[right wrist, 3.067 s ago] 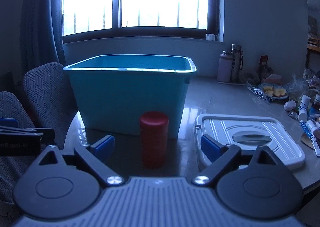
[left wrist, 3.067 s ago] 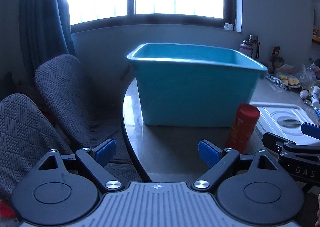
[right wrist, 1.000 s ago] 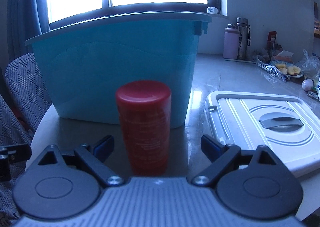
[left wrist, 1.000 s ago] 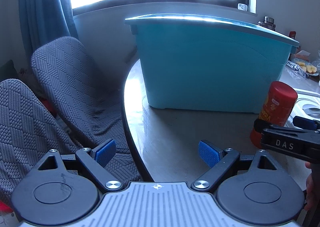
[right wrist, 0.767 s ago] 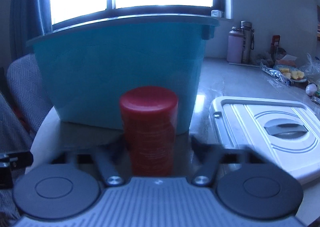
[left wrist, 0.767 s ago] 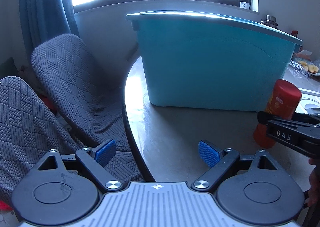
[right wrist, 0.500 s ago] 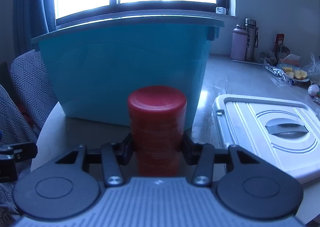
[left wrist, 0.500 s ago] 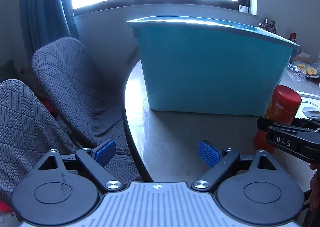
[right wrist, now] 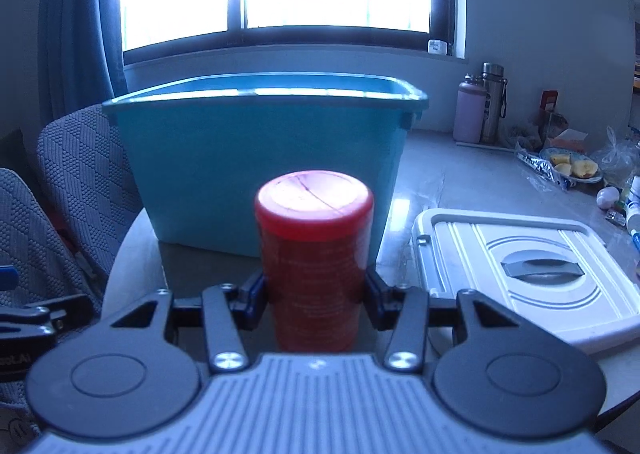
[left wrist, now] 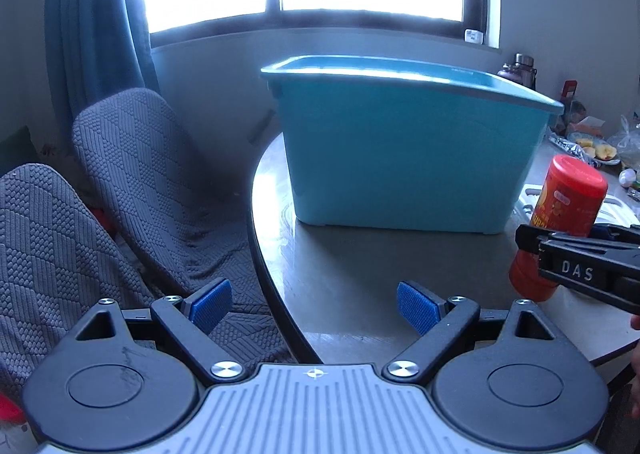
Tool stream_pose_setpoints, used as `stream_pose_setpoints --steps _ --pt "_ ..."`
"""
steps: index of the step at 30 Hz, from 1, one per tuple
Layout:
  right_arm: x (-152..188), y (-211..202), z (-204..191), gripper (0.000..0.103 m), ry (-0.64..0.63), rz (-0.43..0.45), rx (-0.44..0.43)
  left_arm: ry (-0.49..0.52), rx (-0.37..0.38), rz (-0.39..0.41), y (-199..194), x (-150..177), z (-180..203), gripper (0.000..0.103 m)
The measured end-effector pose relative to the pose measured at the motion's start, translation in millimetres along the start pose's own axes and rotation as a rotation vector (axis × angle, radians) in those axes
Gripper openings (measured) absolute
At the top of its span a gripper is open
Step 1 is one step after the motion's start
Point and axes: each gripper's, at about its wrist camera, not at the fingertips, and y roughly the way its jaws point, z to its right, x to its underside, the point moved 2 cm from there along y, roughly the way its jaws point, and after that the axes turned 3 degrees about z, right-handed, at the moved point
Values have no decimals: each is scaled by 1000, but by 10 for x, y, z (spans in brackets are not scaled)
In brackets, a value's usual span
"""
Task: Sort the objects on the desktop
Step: 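Carry the red canister over the teal bin and release it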
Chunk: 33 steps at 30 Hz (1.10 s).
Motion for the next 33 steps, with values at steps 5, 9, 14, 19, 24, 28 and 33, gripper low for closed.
stream_pose_setpoints --steps 5,9,14,19,24,28,33 --pt "-176 -212 -34 49 7 23 -4 -8 3 -5 -135 29 -53 91" --pt "-336 -342 -68 49 3 43 -15 -18 14 -2 -234 23 -88 91" --pt "-565 -444 -127 49 -14 74 -23 -8 26 13 -305 -45 -103 91" --pt "-782 -466 -191 49 -10 82 -40 -14 30 22 -291 -162 -136 91" --pt "-982 -369 -223 49 -14 109 -42 -24 25 23 -190 -289 -172 91" --pt "-1166 -228 -245 49 -23 134 -41 -24 12 25 -80 -414 -172 91" --pt "-1379 19 -265 49 -36 148 -50 -39 10 29 65 -583 -175 91"
